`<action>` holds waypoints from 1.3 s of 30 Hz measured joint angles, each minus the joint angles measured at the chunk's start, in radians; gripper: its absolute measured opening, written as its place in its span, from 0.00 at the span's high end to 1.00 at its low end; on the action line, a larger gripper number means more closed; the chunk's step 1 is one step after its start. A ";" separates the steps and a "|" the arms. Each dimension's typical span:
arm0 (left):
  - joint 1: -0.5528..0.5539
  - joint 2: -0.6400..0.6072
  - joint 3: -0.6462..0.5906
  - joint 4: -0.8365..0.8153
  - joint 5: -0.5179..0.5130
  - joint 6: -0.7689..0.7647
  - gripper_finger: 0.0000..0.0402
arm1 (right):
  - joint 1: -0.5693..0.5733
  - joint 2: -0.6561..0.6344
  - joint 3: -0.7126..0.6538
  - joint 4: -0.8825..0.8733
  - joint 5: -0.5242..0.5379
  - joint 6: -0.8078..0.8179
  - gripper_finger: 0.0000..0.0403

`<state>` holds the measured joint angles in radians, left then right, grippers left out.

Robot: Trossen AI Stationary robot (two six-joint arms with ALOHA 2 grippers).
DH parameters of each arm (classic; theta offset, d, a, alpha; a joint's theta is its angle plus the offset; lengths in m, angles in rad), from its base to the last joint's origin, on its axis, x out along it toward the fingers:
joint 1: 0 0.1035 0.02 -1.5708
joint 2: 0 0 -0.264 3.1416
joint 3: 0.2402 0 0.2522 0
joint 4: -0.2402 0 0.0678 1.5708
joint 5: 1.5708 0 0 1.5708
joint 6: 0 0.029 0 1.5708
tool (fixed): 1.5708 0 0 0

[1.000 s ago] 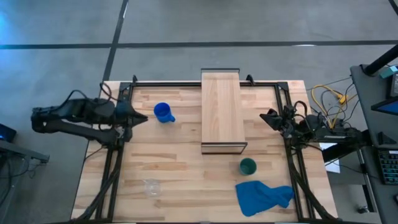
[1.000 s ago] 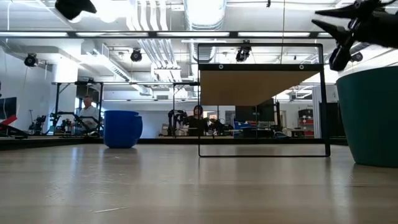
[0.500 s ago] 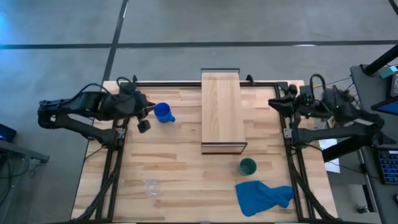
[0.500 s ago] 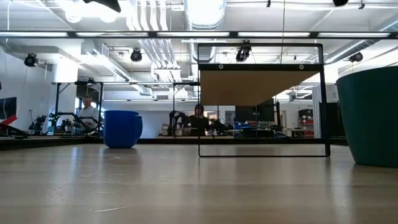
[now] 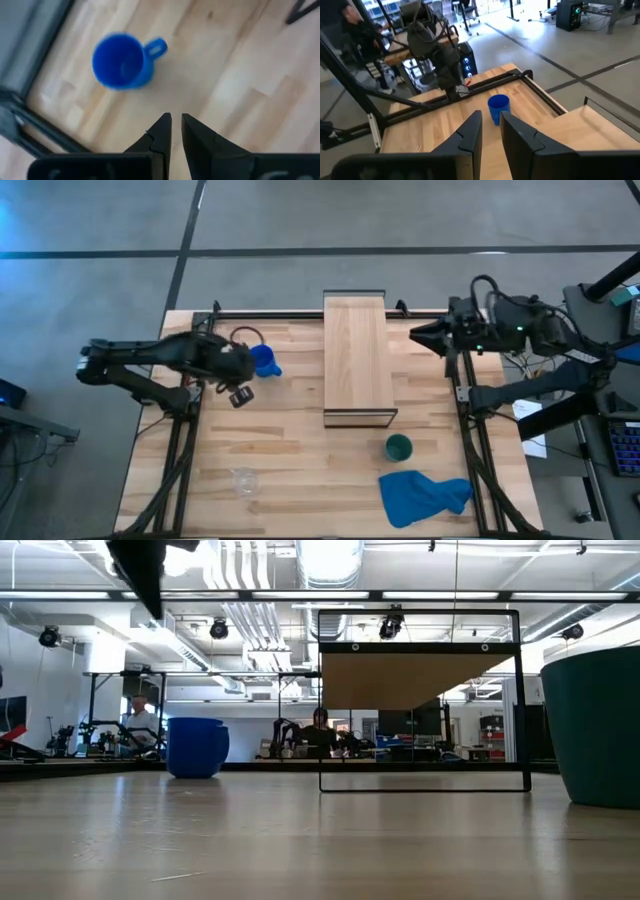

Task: Stack small to large cups/mugs on shelf
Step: Put the transparent mug on the shelf

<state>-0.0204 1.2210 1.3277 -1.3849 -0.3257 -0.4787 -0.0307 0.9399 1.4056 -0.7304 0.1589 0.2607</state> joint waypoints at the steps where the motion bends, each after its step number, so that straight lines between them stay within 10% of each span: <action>1: 0.008 0.021 -0.001 0.012 -0.024 0.037 0.93 | 0.000 0.018 0.010 -0.001 0.000 0.000 0.84; 15: 0.215 0.223 -0.001 0.014 0.094 0.286 0.93 | 0.000 0.123 0.059 -0.019 0.000 0.019 0.84; 26: 0.212 0.127 -0.008 -0.002 0.536 0.295 0.93 | 0.000 0.137 0.058 -0.097 0.000 0.037 0.84; 39: -0.195 0.043 -0.017 -0.122 0.642 0.138 0.93 | 0.000 0.219 0.056 -0.105 0.001 -0.009 0.84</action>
<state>-0.2151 1.2640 1.3103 -1.5069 0.3161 -0.3412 -0.0311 1.1589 1.4612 -0.8356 0.1596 0.2519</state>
